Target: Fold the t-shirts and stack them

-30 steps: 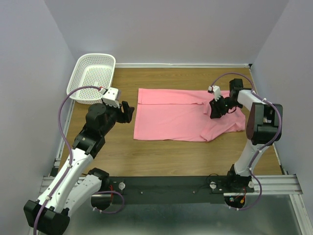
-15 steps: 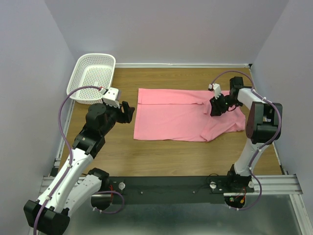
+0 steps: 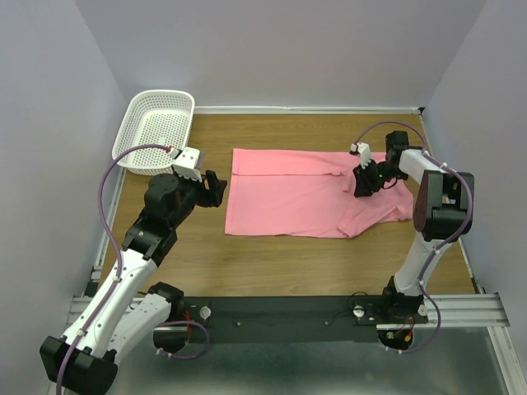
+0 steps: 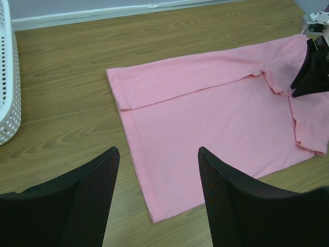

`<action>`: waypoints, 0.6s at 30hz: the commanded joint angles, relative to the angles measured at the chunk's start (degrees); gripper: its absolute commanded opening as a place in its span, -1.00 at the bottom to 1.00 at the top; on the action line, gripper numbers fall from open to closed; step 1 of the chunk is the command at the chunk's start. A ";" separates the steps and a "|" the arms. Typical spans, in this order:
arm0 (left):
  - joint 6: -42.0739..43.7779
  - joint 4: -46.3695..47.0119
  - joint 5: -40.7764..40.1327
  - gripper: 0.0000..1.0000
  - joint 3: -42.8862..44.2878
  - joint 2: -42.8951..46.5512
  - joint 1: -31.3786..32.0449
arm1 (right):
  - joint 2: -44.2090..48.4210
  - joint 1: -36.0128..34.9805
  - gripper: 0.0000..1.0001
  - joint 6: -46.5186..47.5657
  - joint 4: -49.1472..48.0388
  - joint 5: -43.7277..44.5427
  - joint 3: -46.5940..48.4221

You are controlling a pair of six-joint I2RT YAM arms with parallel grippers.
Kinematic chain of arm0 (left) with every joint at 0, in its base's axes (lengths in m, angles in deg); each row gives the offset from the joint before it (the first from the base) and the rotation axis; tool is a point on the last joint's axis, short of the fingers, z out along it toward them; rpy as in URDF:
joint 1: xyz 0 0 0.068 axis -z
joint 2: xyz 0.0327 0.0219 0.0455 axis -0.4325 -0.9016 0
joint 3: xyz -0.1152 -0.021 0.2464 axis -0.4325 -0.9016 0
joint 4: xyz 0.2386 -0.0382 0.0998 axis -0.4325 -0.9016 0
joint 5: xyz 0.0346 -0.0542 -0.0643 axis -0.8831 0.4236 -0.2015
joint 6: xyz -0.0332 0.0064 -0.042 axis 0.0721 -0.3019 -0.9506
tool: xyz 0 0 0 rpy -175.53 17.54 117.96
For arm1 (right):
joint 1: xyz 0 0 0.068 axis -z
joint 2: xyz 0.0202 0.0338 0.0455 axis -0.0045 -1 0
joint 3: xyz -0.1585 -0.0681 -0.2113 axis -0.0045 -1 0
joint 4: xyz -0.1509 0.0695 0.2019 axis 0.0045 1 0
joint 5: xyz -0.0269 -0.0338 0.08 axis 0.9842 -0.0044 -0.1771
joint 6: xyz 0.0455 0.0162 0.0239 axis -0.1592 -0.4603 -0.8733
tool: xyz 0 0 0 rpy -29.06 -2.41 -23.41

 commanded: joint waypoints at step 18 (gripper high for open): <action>0.61 1.17 1.22 0.42 -0.86 0.06 -0.44 | 3.98 -0.42 -0.99 0.31 0.33 0.05 -0.87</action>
